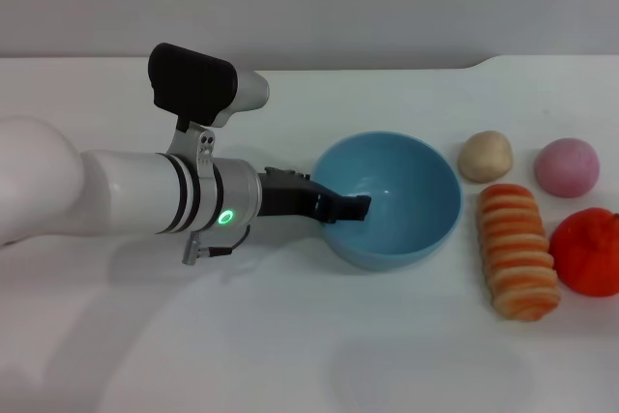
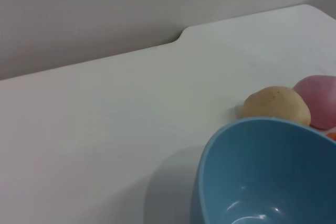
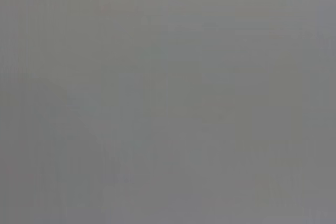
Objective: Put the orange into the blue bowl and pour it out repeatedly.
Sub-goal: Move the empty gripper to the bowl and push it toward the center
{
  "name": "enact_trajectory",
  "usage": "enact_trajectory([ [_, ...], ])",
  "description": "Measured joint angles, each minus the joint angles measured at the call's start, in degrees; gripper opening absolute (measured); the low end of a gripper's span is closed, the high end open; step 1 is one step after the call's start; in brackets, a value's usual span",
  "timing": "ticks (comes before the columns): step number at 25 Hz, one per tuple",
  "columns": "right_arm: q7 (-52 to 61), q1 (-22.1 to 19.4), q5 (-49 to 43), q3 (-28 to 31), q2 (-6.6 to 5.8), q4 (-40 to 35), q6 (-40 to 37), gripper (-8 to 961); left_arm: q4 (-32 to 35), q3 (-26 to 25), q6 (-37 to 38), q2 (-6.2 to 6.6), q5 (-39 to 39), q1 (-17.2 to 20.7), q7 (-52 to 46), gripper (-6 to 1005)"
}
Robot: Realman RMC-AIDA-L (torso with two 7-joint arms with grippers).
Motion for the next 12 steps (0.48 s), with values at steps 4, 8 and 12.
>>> enact_trajectory([
  [4,0.0,-0.3,0.0,0.0,0.01,0.0,0.0,617,0.0,0.2,-0.3,0.03,-0.4,-0.1,0.2,649],
  [8,0.1,-0.5,0.0,0.0,0.02,-0.2,0.0,616,-0.1,1.0,-0.7,0.07,-0.4,-0.3,0.5,617],
  [12,0.1,-0.4,0.0,0.0,0.02,-0.2,0.0,616,-0.1,1.1,-0.8,0.10,-0.5,-0.5,0.3,528],
])
